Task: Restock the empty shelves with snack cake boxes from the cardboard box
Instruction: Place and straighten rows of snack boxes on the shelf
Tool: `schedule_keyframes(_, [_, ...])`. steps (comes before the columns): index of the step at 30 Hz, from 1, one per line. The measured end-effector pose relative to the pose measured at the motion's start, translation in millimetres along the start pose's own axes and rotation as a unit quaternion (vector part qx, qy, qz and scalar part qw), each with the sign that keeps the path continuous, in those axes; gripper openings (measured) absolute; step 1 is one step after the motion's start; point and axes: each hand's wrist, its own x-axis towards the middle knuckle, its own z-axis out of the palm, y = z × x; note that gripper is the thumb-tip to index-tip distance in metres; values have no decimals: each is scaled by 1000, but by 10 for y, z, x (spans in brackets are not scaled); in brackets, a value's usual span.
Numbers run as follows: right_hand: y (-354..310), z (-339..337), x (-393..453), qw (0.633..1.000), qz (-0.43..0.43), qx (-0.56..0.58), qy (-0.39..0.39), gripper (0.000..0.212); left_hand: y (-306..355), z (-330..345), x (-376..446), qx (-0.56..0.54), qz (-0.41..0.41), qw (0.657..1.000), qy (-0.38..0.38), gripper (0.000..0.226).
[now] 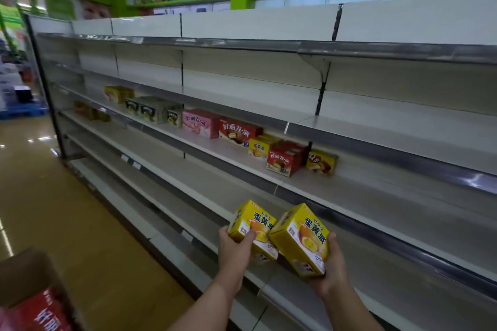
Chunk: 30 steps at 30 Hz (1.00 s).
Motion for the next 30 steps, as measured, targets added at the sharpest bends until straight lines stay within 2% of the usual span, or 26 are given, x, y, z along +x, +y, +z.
schedule_keyframes(3, [42, 76, 28, 1000, 5, -24, 10, 52, 44, -36, 88, 3, 3, 1000, -11, 46])
schedule_keyframes(10, [172, 399, 86, 999, 4, -47, 27, 36, 213, -213, 352, -37, -8, 999, -24, 33])
schedule_keyframes(16, [105, 461, 299, 994, -62, -17, 87, 32, 234, -214, 653, -50, -36, 998, -22, 39])
schedule_keyframes(19, [30, 416, 500, 990, -81, 5, 117, 37, 222, -115, 755, -68, -54, 996, -21, 40])
schedule_keyframes(23, [-147, 375, 795, 987, -109, 18, 118, 37, 225, 54, 959, -85, -73, 994, -9, 38])
schedule_keyframes(30, [-753, 429, 1385, 975, -124, -61, 174, 35, 425, 626, 1401, -82, -23, 996, -5, 28])
